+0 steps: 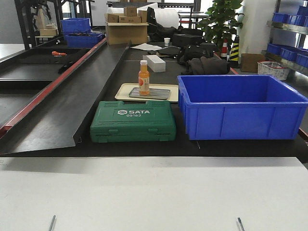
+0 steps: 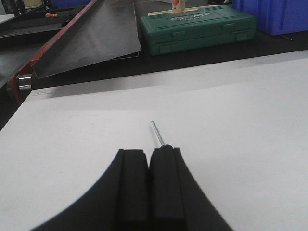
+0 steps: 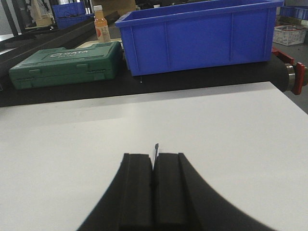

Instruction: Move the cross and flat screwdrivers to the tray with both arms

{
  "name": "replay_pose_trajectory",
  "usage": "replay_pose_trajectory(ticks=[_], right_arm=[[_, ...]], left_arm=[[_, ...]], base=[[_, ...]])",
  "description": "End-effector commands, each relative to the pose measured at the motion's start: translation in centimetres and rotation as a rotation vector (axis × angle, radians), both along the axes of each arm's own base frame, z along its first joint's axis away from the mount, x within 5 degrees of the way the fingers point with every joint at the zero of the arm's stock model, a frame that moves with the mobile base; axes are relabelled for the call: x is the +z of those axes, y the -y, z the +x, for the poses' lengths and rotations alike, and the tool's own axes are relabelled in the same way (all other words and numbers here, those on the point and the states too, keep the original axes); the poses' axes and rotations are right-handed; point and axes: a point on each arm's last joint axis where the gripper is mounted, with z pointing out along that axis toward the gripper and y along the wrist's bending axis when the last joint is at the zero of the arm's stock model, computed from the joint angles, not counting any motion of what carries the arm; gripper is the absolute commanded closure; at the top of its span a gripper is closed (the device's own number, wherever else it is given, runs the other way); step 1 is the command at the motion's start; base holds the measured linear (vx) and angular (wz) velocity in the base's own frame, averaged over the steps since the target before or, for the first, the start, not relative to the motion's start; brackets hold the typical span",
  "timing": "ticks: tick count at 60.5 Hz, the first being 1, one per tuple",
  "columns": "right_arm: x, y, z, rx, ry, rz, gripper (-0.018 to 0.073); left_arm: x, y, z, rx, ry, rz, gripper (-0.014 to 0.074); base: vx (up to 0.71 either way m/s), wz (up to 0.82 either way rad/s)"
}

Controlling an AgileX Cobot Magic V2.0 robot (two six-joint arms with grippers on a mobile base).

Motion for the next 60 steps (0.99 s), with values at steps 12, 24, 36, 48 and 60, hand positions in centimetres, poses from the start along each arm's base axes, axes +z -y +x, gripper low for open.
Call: replay_pose_trajectory(ticks=[12,24,36,48,60], right_arm=[[0.6,-0.1,0.0,0.006,0.084,-0.015,0.0567],[0.6,0.0,0.0,0.006,0.085,-0.018,0.0567],[0.6,0.0,0.0,0.006,0.085,-0.018,0.0567],[0.8,-0.1,0.0,0.009,0.113,-0.016,0.0567],[3.7,-0.3,-0.4,0.035,0.376,-0.009,0.0567]], left_arm=[[1.6,0.0,-0.1,0.0,0.114,-0.017,0.0594],[1.6,0.0,-0.1,0.0,0.114,-0.017,0.0594],[1.7,0.0,-0.1,-0.001,0.132,-0.007,0.0594],[2.7,-0.1,-0.1,0.004,0.234,-0.007,0.0594],[5.0,-0.2,-0.4,0.017,0.466,-0.02,0.0594]], base=[[0.0,0.0],[0.0,0.0],[0.0,0.0],[0.0,0.0],[0.0,0.0]])
